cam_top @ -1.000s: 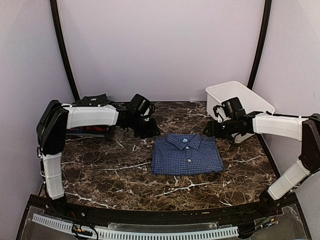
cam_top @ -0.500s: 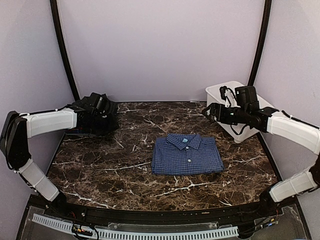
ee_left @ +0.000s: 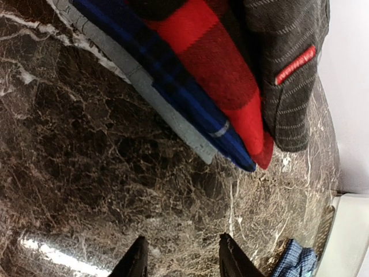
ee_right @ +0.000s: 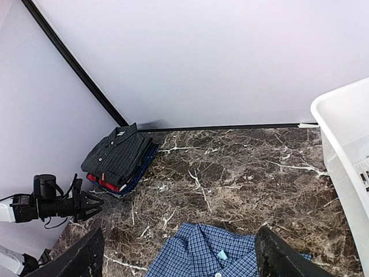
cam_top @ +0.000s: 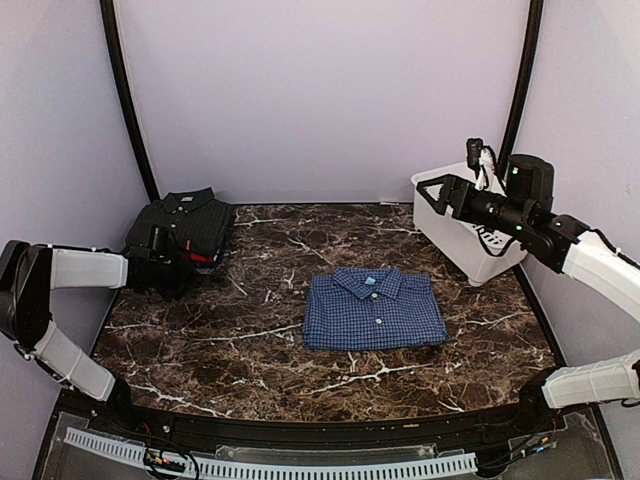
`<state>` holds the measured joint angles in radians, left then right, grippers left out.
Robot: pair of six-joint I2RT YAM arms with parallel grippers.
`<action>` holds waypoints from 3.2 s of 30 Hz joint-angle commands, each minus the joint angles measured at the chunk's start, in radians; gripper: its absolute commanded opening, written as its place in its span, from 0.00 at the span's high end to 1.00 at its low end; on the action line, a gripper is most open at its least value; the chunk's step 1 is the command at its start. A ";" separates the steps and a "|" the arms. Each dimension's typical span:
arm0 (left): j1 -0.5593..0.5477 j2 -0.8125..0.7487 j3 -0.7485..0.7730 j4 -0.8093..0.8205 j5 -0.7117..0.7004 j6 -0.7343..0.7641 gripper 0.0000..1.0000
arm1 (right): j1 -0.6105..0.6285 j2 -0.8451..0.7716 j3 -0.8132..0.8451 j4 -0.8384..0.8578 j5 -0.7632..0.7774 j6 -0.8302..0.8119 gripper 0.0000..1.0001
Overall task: Fold and stack the long sleeve shirts
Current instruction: Move the square-folded shirt to the center of the board.
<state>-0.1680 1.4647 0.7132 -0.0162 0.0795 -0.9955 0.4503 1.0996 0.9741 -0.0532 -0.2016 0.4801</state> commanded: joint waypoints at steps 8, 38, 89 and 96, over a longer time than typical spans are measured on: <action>0.068 0.152 -0.029 0.335 0.144 -0.128 0.64 | -0.004 -0.066 0.025 -0.022 0.030 -0.003 0.13; 0.069 0.355 0.018 0.470 0.106 -0.153 0.88 | -0.004 -0.094 0.023 -0.048 0.061 -0.009 0.11; -0.530 0.276 0.014 0.514 0.085 -0.254 0.93 | -0.004 0.067 -0.046 -0.025 -0.060 0.027 0.12; -0.548 0.282 0.048 0.493 0.108 -0.235 0.81 | -0.004 0.089 -0.042 -0.059 -0.050 0.014 0.11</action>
<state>-0.7036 1.7573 0.7441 0.4778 0.1497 -1.2636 0.4503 1.1763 0.9413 -0.1066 -0.2512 0.5030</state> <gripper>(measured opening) 0.168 0.887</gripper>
